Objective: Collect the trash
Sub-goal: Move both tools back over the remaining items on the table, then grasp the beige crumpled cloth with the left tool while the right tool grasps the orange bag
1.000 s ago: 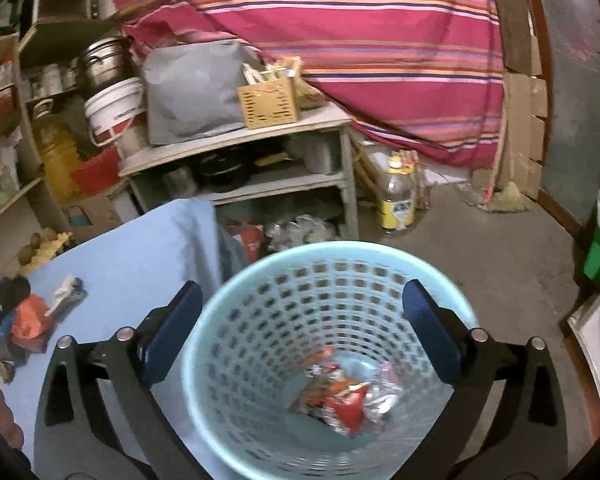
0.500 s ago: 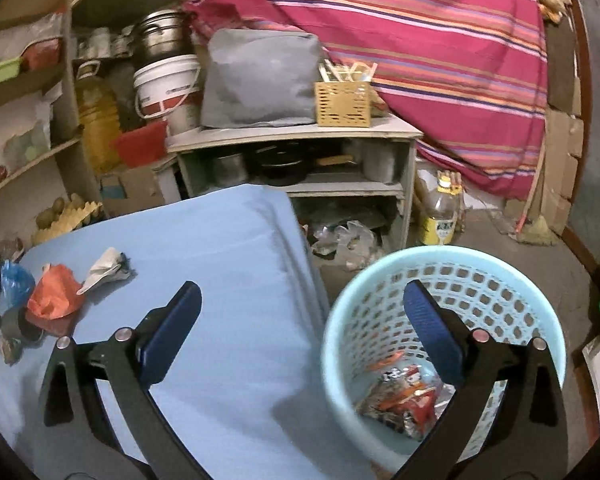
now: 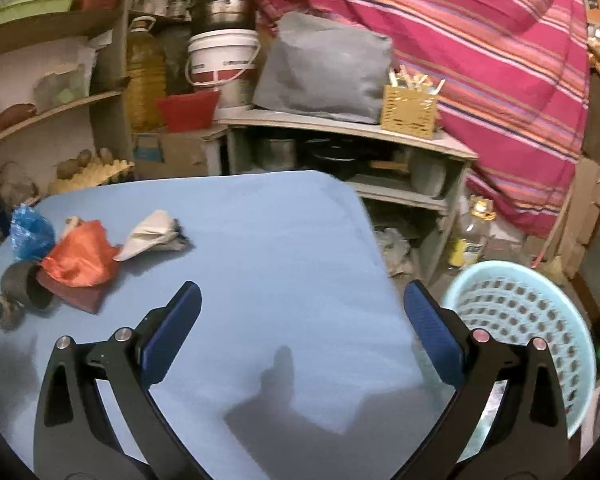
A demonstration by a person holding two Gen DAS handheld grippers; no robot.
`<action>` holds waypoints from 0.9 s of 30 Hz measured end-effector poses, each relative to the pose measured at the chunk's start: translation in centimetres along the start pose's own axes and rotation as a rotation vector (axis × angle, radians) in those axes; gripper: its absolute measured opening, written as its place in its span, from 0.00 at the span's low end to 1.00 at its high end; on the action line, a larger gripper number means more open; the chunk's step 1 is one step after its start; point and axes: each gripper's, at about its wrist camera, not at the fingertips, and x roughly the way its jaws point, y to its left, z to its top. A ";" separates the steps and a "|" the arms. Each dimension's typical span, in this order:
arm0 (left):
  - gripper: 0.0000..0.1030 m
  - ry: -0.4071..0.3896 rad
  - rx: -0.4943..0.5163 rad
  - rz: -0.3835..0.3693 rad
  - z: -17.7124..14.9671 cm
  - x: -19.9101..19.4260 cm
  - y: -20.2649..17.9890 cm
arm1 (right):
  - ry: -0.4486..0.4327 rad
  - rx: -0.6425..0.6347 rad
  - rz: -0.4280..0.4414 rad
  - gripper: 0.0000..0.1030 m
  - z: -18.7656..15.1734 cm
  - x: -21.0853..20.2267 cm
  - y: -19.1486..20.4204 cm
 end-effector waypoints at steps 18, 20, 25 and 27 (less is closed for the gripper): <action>0.47 0.150 0.012 -0.121 -0.4 2.3 1.8 | 0.075 -0.048 0.157 0.96 1.2 3.8 11.0; 0.47 0.117 0.039 -0.097 -0.5 1.4 2.0 | 0.084 -0.052 0.171 0.96 1.2 4.2 12.1; 0.47 0.065 0.061 -0.029 -0.2 0.0 3.4 | 0.101 -0.058 0.192 0.96 1.4 5.2 14.0; 0.47 0.049 0.037 -0.025 0.1 -0.3 4.3 | 0.111 -0.061 0.199 0.96 1.6 5.6 14.7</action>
